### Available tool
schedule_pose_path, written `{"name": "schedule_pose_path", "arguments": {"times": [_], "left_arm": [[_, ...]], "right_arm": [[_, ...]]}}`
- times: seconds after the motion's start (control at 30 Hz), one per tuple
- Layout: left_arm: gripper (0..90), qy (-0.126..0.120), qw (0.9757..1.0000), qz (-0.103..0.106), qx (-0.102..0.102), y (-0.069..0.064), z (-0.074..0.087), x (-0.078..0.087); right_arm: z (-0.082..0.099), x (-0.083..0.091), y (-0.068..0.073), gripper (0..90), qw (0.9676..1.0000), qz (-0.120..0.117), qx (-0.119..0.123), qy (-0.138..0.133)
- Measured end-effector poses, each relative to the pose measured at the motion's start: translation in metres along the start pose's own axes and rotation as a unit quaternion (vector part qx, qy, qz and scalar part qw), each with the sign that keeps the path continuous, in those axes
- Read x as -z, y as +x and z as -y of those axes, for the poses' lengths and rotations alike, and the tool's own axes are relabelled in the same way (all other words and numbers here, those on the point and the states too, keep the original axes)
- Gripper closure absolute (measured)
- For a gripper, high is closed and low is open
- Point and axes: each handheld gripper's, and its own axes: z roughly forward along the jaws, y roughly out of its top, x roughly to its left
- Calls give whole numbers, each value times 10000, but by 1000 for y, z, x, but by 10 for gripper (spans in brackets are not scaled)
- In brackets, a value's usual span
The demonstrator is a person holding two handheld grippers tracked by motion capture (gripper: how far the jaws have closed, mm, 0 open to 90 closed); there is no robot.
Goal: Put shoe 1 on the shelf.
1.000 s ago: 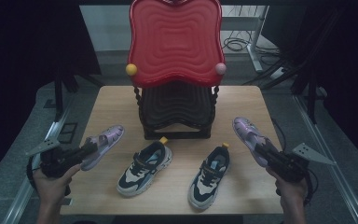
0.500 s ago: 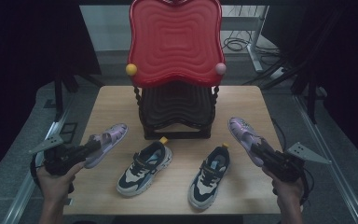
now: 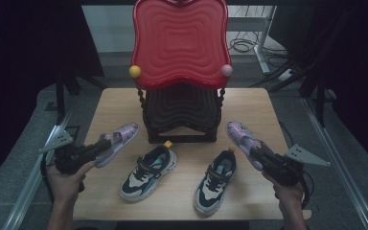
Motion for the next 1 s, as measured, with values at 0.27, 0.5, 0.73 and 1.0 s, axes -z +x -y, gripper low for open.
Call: {"name": "schedule_pose_path", "arguments": {"times": [0.27, 0.5, 0.73, 1.0], "left_arm": [[861, -102, 9999, 115, 4, -7, -1, -4], [861, -109, 9998, 179, -5, -12, -4, -7], [861, -142, 9998, 158, -20, -20, -10, -5], [860, -131, 9997, 221, -22, -24, -12, -9]], "right_arm": [[-4, -8, 11, 855, 9998, -152, 116, 14], [-7, -16, 17, 855, 9995, -281, 165, 19], [-12, -23, 25, 855, 9987, -480, 154, -66], [-13, -29, 29, 855, 9984, -526, 168, -87]]}}
